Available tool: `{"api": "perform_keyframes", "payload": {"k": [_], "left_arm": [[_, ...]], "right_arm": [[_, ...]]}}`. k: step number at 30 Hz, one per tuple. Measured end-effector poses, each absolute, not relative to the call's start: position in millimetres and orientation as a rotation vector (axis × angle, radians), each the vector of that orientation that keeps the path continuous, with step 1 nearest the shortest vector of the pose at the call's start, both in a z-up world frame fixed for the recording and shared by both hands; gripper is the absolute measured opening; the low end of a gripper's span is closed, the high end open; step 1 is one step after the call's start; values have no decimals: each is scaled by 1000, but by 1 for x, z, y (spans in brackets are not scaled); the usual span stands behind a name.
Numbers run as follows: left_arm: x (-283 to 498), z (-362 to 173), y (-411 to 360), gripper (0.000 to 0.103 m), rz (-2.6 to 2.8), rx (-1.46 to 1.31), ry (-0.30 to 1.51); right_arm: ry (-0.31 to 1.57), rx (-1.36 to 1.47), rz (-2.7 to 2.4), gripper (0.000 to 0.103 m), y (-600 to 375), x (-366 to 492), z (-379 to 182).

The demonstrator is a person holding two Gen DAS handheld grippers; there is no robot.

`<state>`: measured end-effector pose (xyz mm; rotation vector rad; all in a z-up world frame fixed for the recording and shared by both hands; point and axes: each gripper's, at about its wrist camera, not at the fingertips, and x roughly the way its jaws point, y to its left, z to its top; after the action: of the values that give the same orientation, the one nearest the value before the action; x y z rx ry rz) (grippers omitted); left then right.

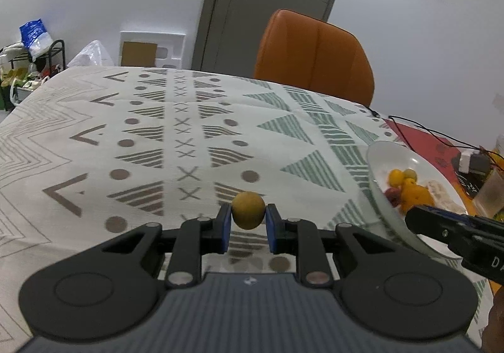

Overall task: Organize fruits
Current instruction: 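Carry the red apple over the plate and release it with the right tool while the left carries the plum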

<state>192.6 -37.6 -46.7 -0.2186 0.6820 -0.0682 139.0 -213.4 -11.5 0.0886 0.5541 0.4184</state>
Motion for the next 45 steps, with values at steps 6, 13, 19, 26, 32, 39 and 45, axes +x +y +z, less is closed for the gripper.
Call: {"api": "perform_keyframes", "payload": {"k": [6,13,19,26,32,39,45], "left_arm": [[191,-41,-58,21,-105,-192,671],[189,-35,-84,21,-145,-163,657],[190,-28,-106,21,-185,-141,640],[191,-22,-127,21,-219,-115,627],[194,-20,-146,21,-249,-94,627],[198,-18,-168,21,-285,-63,624],[196,-14,-181,22,-314,-48,618]], "right_arm": [[546,115,383,23,-236,133,-14],[539,139,347,23,-261,127,-17],[540,172,309,23,-285,122,-22],[535,201,275,23,-308,120,-25],[525,225,266,23,-319,119,-25],[509,243,262,23,-325,119,-22],[505,250,265,23,-327,117,-21]]}}
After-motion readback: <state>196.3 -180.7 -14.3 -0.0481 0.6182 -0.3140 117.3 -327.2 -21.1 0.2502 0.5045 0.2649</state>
